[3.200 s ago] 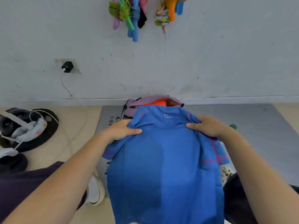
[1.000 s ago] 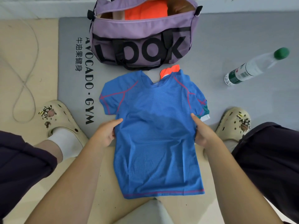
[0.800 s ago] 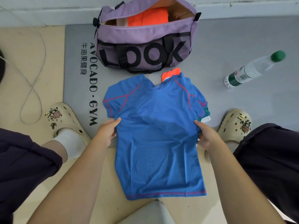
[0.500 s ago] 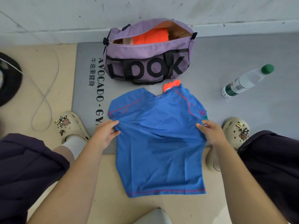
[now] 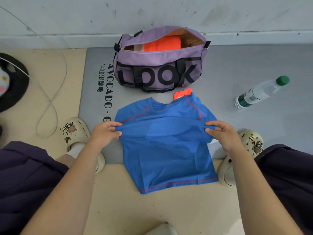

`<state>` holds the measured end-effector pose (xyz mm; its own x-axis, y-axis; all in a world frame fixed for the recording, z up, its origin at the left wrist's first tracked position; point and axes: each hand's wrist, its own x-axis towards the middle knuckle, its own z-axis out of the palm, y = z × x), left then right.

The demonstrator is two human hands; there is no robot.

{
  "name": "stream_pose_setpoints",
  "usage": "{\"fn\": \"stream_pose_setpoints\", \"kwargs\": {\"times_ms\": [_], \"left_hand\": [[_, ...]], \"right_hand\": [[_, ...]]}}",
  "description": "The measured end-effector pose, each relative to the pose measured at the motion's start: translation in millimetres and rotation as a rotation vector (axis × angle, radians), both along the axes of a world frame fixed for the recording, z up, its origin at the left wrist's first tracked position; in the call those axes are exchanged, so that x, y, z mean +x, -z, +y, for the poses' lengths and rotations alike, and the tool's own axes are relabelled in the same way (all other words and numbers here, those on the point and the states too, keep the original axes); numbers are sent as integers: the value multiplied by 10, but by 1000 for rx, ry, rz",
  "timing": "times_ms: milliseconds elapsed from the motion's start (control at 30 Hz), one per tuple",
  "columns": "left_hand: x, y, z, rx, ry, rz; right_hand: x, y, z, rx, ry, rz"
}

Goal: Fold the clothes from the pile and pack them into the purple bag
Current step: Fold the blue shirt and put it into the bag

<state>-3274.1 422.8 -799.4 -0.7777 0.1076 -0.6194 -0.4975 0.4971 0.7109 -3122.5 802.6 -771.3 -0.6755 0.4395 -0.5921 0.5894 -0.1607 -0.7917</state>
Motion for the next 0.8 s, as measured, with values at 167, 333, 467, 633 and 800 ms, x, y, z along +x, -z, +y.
{"fn": "stream_pose_setpoints", "kwargs": {"times_ms": [167,333,467,633,800], "left_hand": [[-12,92,-11,-112,-108,130],[-14,124,-33,-274,-96,277],[-85,35,77,-296,37,303],[-192,-52,207,-22,-153,123],[-270,-92,173,-107,-218,225]], "right_hand": [[-78,130,18,284,-4,-89],[-114,121,69,530,-82,-55],[-201,71,48,530,-119,6],[-258,-50,-12,276,-22,51],[-287,-124,13,382,9,25]]}}
